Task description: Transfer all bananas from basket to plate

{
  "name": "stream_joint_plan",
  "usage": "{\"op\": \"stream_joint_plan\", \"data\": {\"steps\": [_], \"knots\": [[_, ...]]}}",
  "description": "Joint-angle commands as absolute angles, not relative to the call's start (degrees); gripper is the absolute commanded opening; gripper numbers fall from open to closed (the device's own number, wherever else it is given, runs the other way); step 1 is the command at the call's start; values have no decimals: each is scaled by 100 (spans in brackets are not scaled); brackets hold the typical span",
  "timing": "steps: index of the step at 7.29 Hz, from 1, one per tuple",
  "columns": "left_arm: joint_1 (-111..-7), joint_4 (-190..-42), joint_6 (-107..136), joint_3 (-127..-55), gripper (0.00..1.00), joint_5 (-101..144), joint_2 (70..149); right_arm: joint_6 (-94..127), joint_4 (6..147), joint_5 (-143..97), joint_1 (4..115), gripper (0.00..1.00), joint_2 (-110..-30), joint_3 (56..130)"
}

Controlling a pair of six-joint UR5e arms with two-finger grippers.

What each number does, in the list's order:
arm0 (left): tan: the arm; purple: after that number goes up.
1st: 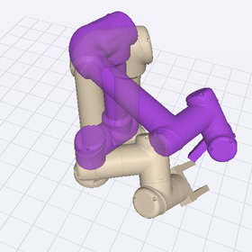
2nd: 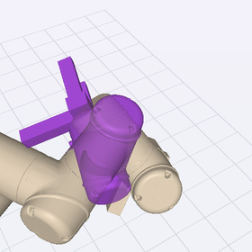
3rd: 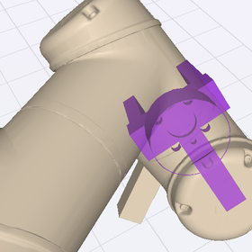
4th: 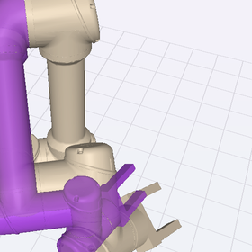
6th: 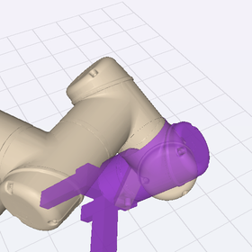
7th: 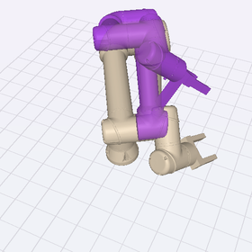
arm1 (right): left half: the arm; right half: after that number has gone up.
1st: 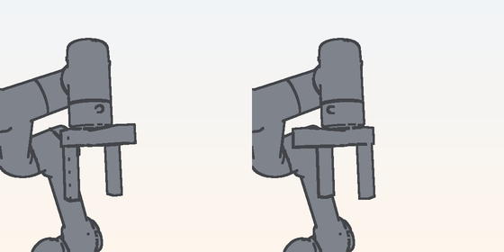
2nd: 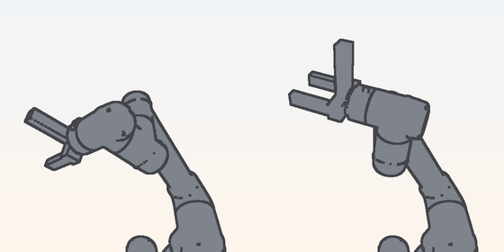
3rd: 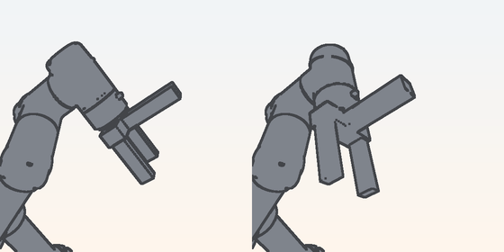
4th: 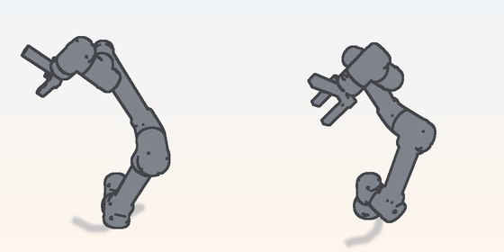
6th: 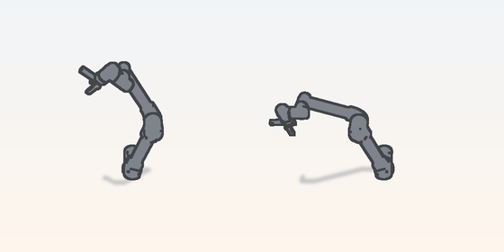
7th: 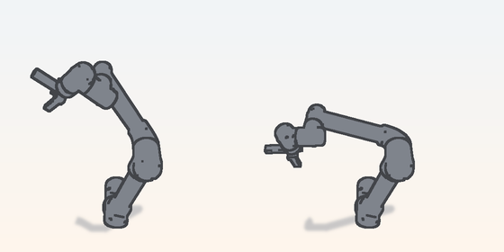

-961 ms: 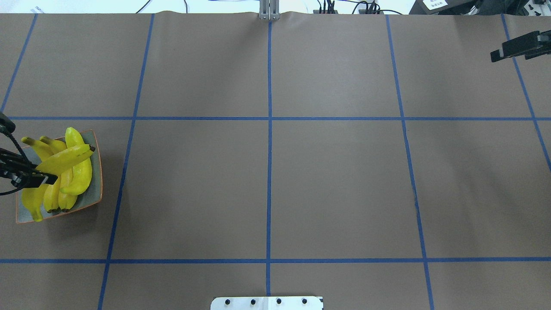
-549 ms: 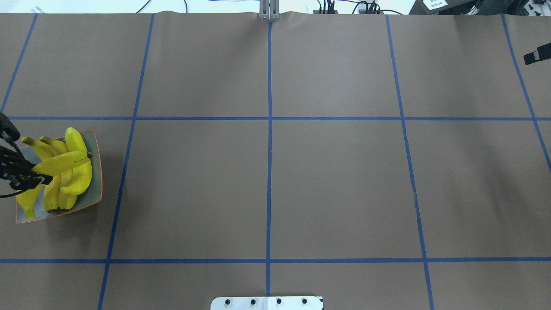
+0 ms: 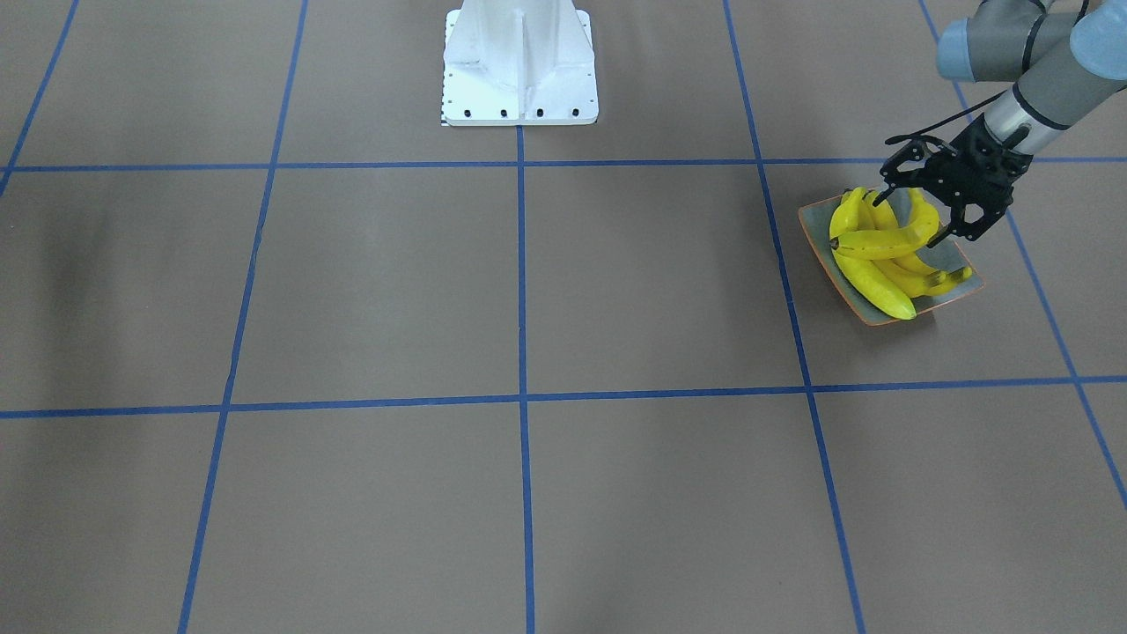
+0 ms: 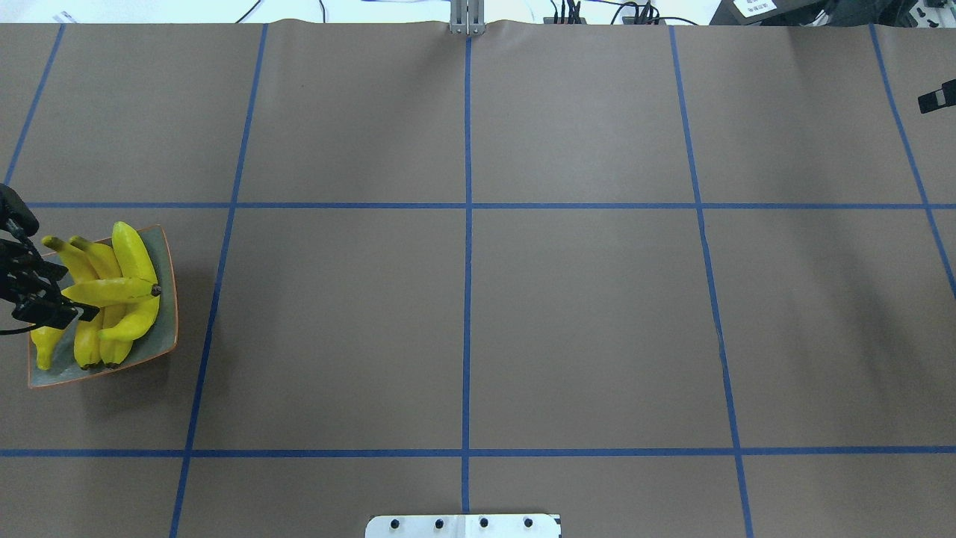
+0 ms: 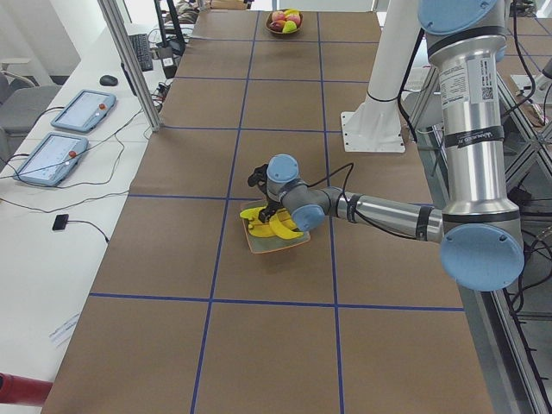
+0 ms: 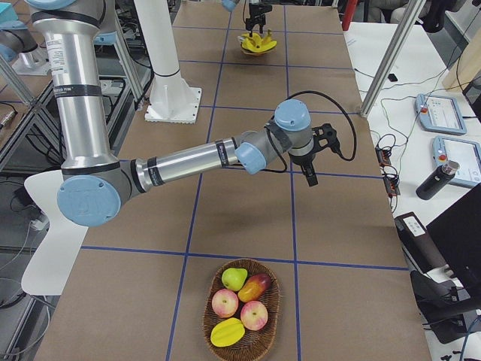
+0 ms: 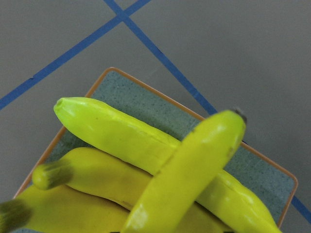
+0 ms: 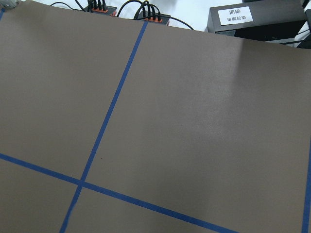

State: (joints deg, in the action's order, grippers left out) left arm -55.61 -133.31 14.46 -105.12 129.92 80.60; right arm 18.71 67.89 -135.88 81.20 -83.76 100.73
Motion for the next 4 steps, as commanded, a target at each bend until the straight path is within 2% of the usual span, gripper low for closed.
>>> {"op": "stream_joint_plan", "data": {"steps": [1,4], "knots": [[-6333,-13211,1477,-10538,99,13365,8234,1855,6829,-13579,8200,100,-8393,10064],[-7476,-12160,1320,-10547,98,13685,8262,875,6838,-13553,8515,100,-8473,9408]]}}
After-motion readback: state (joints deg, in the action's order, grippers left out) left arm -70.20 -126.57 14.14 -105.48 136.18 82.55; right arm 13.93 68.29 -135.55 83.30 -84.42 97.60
